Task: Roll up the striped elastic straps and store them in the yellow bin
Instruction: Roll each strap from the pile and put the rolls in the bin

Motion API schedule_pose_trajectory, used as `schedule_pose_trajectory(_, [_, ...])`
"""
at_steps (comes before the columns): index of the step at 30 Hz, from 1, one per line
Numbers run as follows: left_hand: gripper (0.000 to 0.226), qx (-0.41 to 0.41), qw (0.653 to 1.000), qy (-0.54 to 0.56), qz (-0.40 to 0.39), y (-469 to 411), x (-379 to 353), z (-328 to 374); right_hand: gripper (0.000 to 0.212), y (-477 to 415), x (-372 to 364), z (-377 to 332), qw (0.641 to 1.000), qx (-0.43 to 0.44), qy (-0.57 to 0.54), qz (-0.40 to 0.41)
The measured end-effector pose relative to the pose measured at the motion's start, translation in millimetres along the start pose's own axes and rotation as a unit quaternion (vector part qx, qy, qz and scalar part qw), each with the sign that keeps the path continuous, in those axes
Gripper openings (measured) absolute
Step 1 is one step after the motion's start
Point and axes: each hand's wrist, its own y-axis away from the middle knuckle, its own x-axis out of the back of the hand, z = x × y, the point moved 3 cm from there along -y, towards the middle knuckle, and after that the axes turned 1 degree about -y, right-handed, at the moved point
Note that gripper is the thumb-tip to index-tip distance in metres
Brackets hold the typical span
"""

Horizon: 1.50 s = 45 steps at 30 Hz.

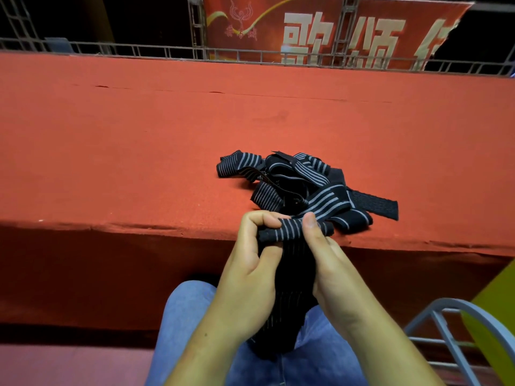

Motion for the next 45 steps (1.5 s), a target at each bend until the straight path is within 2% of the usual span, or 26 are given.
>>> schedule_pose_trajectory(2, [0.036, 0.002, 1.0, 0.001, 0.0, 0.5, 0.0, -0.1, 0.063, 0.8, -1.1, -1.5, 1.0, 0.002, 0.0, 0.005])
schedule_pose_trajectory(9, [0.033, 0.006, 1.0, -0.006, -0.017, -1.3, 4.6, -4.7, 0.046, -2.4, 7.3, -3.8, 0.998, 0.028, 0.037, 0.031])
schedule_pose_trajectory(20, [0.047, 0.029, 0.998, -0.045, -0.022, -6.2, 14.8, -8.3, 0.038, -4.2, 17.3, -5.1, 0.996, 0.055, 0.065, 0.011])
schedule_pose_trajectory(27, [0.049, 0.003, 0.996, -0.093, -0.009, -6.1, 13.1, -11.1, 0.017, -8.2, 15.3, -3.3, 0.986, 0.077, 0.142, 0.042])
schedule_pose_trajectory(29, [0.055, 0.006, 0.996, -0.083, -0.007, -5.1, 11.1, -11.7, 0.019, -8.0, 12.1, -2.9, 0.984, 0.064, 0.16, 0.04])
schedule_pose_trajectory(32, [0.059, 0.007, 0.998, -0.064, -0.012, -4.7, 8.0, -12.1, 0.04, -6.8, 7.1, -1.2, 0.986, 0.033, 0.161, 0.012])
schedule_pose_trajectory(36, [0.056, 0.01, 0.999, -0.049, -0.015, -2.8, 3.1, -14.1, 0.046, -5.0, 6.5, -4.0, 0.988, 0.028, 0.152, 0.01])
schedule_pose_trajectory(42, [0.043, -0.009, 0.999, -0.039, -0.011, -3.1, 6.0, -9.1, 0.036, -2.9, 9.0, -10.4, 0.982, 0.054, 0.179, 0.02])
schedule_pose_trajectory(45, [0.039, 0.002, 0.999, -0.035, -0.011, -5.5, 10.7, -9.6, 0.023, -3.6, 12.0, -13.0, 0.978, 0.088, 0.182, 0.039])
